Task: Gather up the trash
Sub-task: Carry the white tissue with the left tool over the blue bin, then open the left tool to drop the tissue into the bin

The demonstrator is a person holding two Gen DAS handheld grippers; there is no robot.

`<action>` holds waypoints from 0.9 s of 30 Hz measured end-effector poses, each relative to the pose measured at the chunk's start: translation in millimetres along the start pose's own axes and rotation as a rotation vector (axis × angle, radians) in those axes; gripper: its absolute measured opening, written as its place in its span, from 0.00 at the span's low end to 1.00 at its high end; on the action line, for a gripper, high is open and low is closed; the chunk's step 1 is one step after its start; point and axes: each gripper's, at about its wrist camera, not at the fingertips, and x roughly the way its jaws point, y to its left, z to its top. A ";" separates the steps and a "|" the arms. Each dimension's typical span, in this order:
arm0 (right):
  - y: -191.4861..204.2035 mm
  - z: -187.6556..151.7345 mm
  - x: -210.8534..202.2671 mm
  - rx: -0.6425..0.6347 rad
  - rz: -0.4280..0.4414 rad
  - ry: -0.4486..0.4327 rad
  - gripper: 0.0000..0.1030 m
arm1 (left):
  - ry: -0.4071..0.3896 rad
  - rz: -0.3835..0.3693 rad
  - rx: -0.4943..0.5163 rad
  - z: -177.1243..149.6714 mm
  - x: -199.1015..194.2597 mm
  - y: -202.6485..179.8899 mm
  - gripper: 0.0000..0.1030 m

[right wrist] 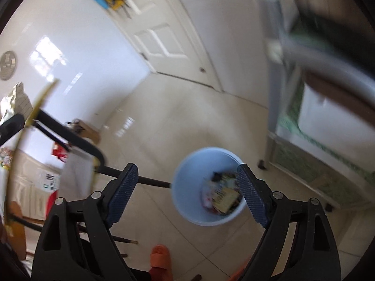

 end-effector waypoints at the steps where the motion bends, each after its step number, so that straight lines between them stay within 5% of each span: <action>1: -9.1 -3.3 14.3 0.011 -0.027 0.025 0.82 | 0.027 -0.008 0.007 -4.3 17.0 -2.9 0.23; 13: -93.5 -54.9 191.1 0.041 -0.254 0.406 0.76 | 0.320 -0.038 0.008 -44.5 202.6 11.0 0.23; 19: -119.4 -72.4 233.5 0.033 -0.303 0.527 0.59 | 0.422 -0.038 0.011 -54.2 269.0 15.2 0.23; 23: -125.0 -74.5 250.5 0.037 -0.284 0.572 0.19 | 0.447 -0.058 0.025 -53.1 286.8 14.8 0.24; 27: -116.5 -73.6 254.7 0.015 -0.282 0.577 0.16 | 0.442 -0.061 0.021 -54.4 296.6 9.1 0.27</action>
